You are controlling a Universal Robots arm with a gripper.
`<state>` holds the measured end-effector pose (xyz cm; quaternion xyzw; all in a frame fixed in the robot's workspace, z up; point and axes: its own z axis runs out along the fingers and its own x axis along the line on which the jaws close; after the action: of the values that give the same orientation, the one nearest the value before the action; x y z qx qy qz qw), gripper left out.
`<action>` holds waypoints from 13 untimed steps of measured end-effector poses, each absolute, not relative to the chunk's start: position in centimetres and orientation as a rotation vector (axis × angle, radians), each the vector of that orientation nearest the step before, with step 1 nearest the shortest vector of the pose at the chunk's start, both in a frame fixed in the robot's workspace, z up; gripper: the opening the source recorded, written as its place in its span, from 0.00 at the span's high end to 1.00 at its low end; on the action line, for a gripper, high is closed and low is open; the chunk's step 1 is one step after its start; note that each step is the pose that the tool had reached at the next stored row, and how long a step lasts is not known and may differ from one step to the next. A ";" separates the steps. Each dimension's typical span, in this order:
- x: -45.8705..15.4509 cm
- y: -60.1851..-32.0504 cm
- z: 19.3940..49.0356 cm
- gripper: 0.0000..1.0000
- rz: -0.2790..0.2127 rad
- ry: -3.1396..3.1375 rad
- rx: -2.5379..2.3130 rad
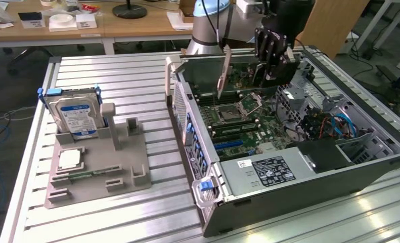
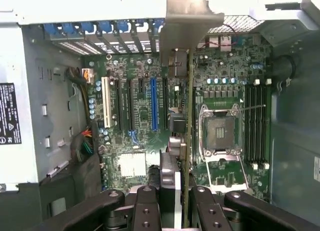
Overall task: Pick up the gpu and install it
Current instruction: 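Insert the gpu into the slot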
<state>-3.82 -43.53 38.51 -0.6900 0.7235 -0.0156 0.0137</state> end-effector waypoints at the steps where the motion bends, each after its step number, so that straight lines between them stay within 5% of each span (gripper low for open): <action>1: -3.8 -43.5 38.5 0.72 -0.048 2.241 -2.162; 13: -4.8 -43.8 36.6 0.72 -0.046 2.216 -2.186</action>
<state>-4.83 -43.80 36.63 -0.7021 0.7118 -0.0148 0.0145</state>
